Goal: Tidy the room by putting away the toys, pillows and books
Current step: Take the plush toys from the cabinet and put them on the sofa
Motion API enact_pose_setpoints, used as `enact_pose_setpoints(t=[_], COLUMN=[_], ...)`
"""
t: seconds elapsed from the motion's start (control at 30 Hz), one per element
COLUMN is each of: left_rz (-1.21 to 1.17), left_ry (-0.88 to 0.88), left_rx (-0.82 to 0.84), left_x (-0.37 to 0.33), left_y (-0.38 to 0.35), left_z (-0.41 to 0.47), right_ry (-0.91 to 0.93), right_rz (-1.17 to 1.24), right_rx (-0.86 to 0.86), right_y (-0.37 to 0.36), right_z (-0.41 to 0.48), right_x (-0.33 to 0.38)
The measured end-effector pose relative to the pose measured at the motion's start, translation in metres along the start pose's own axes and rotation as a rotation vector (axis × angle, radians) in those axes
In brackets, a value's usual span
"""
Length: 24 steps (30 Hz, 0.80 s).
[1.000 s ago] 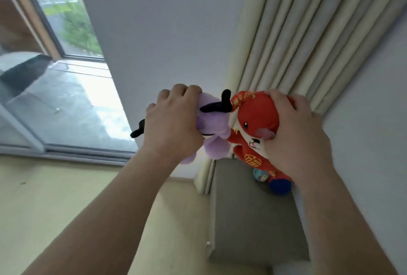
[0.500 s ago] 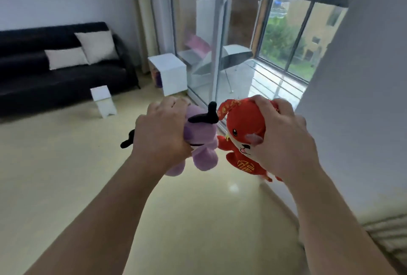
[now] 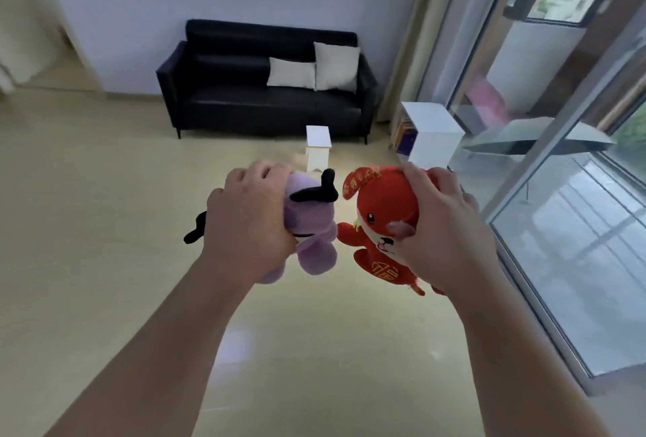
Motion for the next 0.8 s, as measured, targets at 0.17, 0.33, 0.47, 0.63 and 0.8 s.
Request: enact_pose_setpoints(t=[0.17, 0.33, 0.47, 0.63, 0.8], left_rz=[0.02, 0.112, 0.163, 0.212, 0.188], left_ry=[0.073, 0.05, 0.04, 0.067, 0.144], left_rx=[-0.001, 0.029, 0.056, 0.079, 0.061], left_x=[0.1, 0.178, 0.238, 0.315, 0.405], left_y=[-0.014, -0.056, -0.086, -0.095, -0.105], left_z=[0.064, 0.144, 0.235, 0.35, 0.454], right_ry=[0.113, 0.204, 0.259, 0.314, 0.395], right_rz=[0.024, 0.063, 0.097, 0.096, 0.086], right_rx=[0.075, 0.108, 0.152, 0.229, 0.268], right_y=[-0.063, -0.132, -0.19, -0.243, -0.295], right_z=[0.084, 0.184, 0.294, 0.427, 0.547], right_x=[0.081, 0.13, 0.163, 0.214, 0.282])
Point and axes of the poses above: each hand's wrist, its own z-axis towards the middle knuckle, its own y-axis out of the back of the hand, x = y × z, the point moved 5 cm from there along z, towards the middle knuckle, and after that the axes turned 1 degree about -x, right-handed, at the moved point
